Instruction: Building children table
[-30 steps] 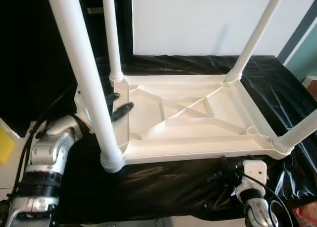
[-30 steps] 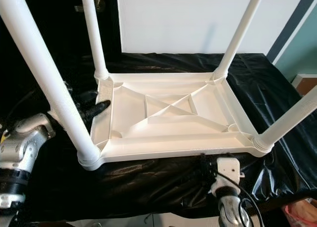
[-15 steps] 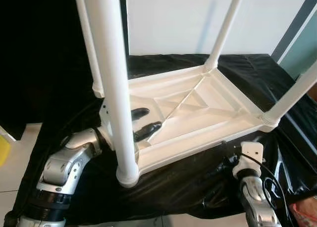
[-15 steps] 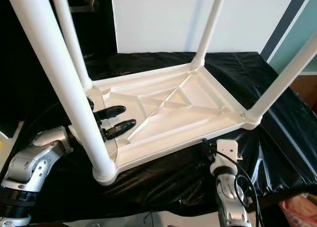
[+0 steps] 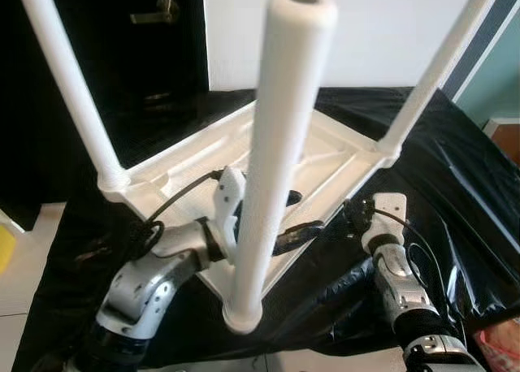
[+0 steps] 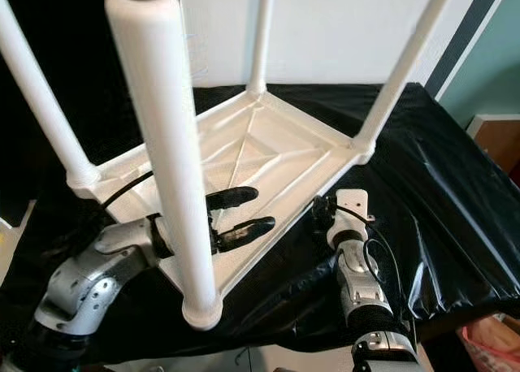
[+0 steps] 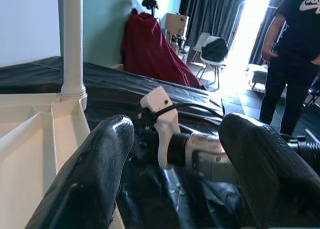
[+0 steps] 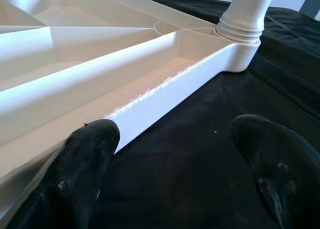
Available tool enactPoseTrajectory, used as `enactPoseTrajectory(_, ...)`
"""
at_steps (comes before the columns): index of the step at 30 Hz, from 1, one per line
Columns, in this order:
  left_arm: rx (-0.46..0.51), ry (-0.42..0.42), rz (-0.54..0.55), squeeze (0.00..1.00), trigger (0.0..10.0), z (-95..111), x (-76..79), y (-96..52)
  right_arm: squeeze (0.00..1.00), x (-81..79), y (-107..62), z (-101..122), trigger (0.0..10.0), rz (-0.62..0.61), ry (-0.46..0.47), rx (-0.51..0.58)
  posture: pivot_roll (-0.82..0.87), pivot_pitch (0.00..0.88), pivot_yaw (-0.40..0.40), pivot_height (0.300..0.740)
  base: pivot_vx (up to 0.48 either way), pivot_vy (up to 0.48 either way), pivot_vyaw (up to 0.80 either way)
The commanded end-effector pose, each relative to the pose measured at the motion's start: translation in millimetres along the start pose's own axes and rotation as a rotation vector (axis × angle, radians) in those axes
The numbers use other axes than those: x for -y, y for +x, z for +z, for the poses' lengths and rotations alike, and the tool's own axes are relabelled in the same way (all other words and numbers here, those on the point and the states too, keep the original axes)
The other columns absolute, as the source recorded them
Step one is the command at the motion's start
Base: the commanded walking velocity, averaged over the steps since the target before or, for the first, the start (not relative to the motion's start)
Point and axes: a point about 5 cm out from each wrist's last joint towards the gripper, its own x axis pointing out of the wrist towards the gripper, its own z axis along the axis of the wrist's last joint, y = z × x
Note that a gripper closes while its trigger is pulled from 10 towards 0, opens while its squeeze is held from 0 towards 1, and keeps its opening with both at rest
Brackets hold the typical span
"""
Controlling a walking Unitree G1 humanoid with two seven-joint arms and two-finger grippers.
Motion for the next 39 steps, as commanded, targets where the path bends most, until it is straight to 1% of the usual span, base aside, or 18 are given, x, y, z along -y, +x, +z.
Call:
enactPoseTrajectory(1,0.005,0.001,-0.029,0.00,10.0,-0.2,6.7,12.0,0.00,-9.2,6.0,6.0,10.0,0.029,0.003,0.029,0.05,0.000,-0.048,0.740,0.000,0.000,0.00)
enactPoseTrajectory(2,0.021,-0.002,-0.019,0.00,10.0,0.8,7.3,20.7,0.00,-8.2,10.0,6.6,10.0,0.009,0.008,0.023,0.05,0.000,-0.046,0.740,0.000,0.000,0.00)
enactPoseTrajectory(5,0.040,-0.001,-0.004,0.00,10.0,3.1,7.3,31.0,0.00,-5.9,14.0,7.7,10.0,-0.017,0.017,0.018,0.06,0.000,-0.048,0.740,0.000,0.000,0.00)
enactPoseTrajectory(11,0.021,0.029,0.058,0.00,10.0,2.2,-2.7,23.9,0.00,3.8,13.9,9.5,10.0,-0.046,0.016,0.045,0.06,0.006,-0.058,0.740,0.000,0.000,0.00)
enactPoseTrajectory(13,-0.022,0.066,0.107,0.00,10.0,-2.3,-13.4,12.4,0.00,10.7,11.3,10.2,10.0,-0.060,0.012,0.066,0.07,0.011,-0.066,0.740,0.000,0.000,0.00)
enactPoseTrajectory(14,-0.022,0.066,0.107,0.00,10.0,-2.3,-13.4,12.4,0.00,10.7,11.3,10.2,10.0,-0.060,0.012,0.066,0.07,0.011,-0.066,0.740,0.000,0.000,0.00)
enactPoseTrajectory(16,-0.147,0.143,0.145,0.00,10.0,-14.4,-26.6,-11.8,0.00,20.5,2.1,12.0,10.0,-0.059,0.014,0.110,0.07,0.016,-0.073,0.740,0.000,0.000,0.00)
enactPoseTrajectory(17,-0.147,0.143,0.145,0.00,10.0,-14.4,-26.6,-11.8,0.00,20.5,2.1,12.0,10.0,-0.059,0.014,0.110,0.07,0.016,-0.073,0.740,0.000,0.000,0.00)
enactPoseTrajectory(20,-0.234,0.186,0.165,0.00,10.0,-21.6,-34.2,-30.2,0.00,27.3,-6.1,14.5,10.0,-0.043,0.015,0.156,0.06,0.018,-0.076,0.740,0.000,0.000,0.00)
enactPoseTrajectory(22,-0.256,0.199,0.170,0.00,10.0,-23.5,-36.1,-34.4,0.00,28.8,-8.5,15.5,10.0,-0.035,0.014,0.167,0.06,0.018,-0.076,0.740,0.000,0.000,0.00)
enactPoseTrajectory(23,-0.294,0.224,0.176,0.00,10.0,-26.2,-39.8,-42.1,0.00,29.2,-13.3,17.9,10.0,0.003,0.019,0.185,0.06,0.017,-0.076,0.740,0.000,0.000,0.00)
enactPoseTrajectory(28,-0.356,0.261,0.193,0.00,10.0,-29.3,-49.1,-56.1,0.00,30.2,-23.1,20.8,10.0,0.082,0.012,0.208,0.06,0.019,-0.073,0.740,0.000,0.000,0.00)
enactPoseTrajectory(30,-0.453,0.310,0.216,0.00,10.0,-33.2,-64.3,-73.3,0.00,32.4,-38.5,22.9,10.0,0.192,0.017,0.212,0.06,0.020,-0.073,0.740,0.000,0.000,0.00)
enactPoseTrajectory(32,-0.453,0.310,0.216,0.00,10.0,-33.2,-64.3,-73.3,0.00,32.4,-38.5,22.9,10.0,0.192,0.017,0.212,0.06,0.020,-0.073,0.740,0.000,0.000,0.00)
enactPoseTrajectory(34,-0.570,0.378,0.224,0.00,10.0,-38.9,-76.6,-86.4,0.00,31.8,-51.2,26.1,10.0,0.286,0.039,0.212,0.06,0.021,-0.071,0.740,0.000,0.000,0.00)
enactPoseTrajectory(35,-0.570,0.378,0.224,0.00,10.0,-38.9,-76.6,-86.4,0.00,31.8,-51.2,26.1,10.0,0.286,0.039,0.212,0.06,0.021,-0.071,0.740,0.000,0.000,0.00)
enactPoseTrajectory(36,-0.641,0.416,0.220,0.00,10.0,-42.6,-83.0,-93.4,0.00,31.5,-56.5,27.6,10.0,0.334,0.057,0.205,0.05,0.019,-0.066,0.740,0.000,0.000,0.00)
enactPoseTrajectory(39,-0.686,0.436,0.214,0.00,10.0,-44.5,-87.3,-97.8,0.00,31.3,-59.8,28.5,10.0,0.370,0.070,0.198,0.05,0.019,-0.065,0.740,0.000,0.000,0.00)
